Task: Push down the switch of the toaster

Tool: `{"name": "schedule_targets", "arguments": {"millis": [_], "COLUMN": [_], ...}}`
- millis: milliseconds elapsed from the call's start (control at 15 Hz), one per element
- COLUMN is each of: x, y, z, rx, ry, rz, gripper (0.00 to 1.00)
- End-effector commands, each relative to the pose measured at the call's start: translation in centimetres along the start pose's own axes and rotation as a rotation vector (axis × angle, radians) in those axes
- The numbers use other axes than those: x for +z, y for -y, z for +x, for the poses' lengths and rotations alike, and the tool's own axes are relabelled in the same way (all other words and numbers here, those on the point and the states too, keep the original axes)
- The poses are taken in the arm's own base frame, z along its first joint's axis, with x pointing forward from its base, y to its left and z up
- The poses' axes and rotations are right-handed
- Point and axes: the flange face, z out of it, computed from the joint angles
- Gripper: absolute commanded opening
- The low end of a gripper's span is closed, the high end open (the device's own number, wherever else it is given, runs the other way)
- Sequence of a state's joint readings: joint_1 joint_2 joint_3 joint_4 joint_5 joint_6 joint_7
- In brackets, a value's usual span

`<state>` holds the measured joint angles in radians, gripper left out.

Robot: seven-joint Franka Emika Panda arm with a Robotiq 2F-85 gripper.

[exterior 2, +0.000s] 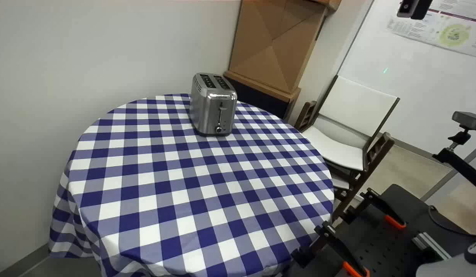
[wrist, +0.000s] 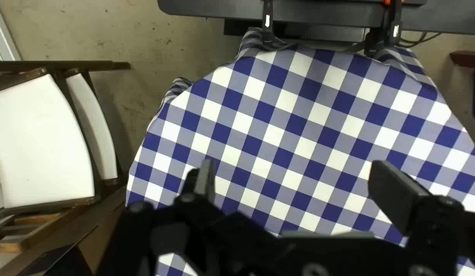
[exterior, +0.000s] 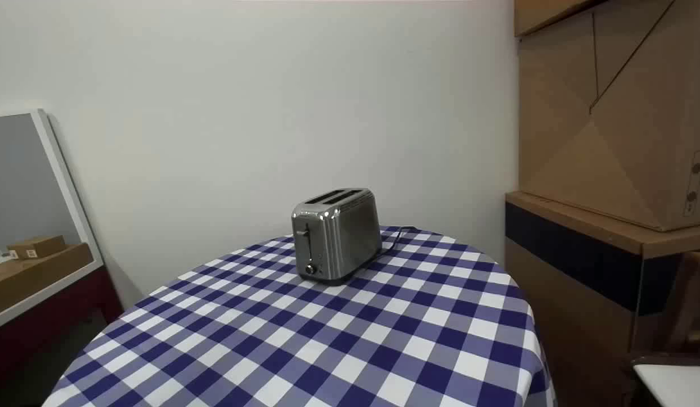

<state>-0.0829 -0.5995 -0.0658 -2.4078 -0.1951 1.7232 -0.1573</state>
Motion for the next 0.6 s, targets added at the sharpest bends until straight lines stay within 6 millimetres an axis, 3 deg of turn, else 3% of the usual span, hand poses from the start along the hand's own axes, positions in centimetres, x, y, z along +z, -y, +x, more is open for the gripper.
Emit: {"name": "schedule_targets", "arguments": {"millis": [0,267,533], "x": [-0.1,0.4,3.4], "y": [0.0,-0.2,0.5], "z": [0.0,0.8,4.8], "rx": [0.0,0.052,0.189], "ry": [0.0,-0.021,-0.091], "rz": [0.0,-0.036,-0.044], "gripper": [1.0,1.0,1.0]}}
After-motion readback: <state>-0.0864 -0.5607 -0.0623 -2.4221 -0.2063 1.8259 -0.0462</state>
